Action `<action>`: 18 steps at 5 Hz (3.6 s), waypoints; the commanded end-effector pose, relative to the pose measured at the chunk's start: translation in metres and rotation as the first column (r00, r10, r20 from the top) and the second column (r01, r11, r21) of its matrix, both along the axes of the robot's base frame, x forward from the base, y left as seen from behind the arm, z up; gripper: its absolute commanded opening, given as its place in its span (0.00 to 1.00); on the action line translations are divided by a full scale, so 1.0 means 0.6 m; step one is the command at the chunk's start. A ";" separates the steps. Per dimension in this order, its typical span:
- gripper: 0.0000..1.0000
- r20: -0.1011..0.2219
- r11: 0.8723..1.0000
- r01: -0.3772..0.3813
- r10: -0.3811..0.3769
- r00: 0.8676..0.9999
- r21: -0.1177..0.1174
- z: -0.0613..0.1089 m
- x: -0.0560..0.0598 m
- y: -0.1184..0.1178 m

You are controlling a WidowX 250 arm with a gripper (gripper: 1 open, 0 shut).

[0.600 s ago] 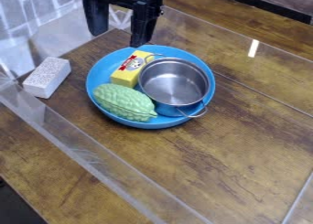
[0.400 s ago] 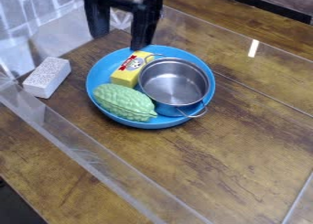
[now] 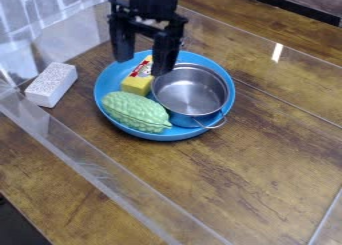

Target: Remove the white object from inside the blue tray and put it on the table

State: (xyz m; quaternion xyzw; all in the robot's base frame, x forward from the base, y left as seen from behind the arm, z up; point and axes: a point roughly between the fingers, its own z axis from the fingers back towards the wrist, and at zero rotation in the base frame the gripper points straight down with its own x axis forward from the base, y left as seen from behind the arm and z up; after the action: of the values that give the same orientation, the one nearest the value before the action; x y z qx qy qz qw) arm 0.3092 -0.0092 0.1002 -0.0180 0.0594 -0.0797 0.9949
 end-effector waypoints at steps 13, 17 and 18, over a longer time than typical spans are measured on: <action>1.00 0.084 0.984 0.170 -0.165 0.983 -0.049 -0.003 0.055 0.016; 1.00 0.101 0.982 0.179 -0.173 0.980 -0.052 -0.009 0.071 0.011; 1.00 0.095 0.982 0.185 -0.180 0.979 -0.047 -0.013 0.073 0.021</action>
State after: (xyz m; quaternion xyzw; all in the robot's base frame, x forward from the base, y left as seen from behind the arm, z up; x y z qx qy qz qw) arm 0.3436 -0.0059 0.0754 -0.0431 0.0433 -0.1829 0.9812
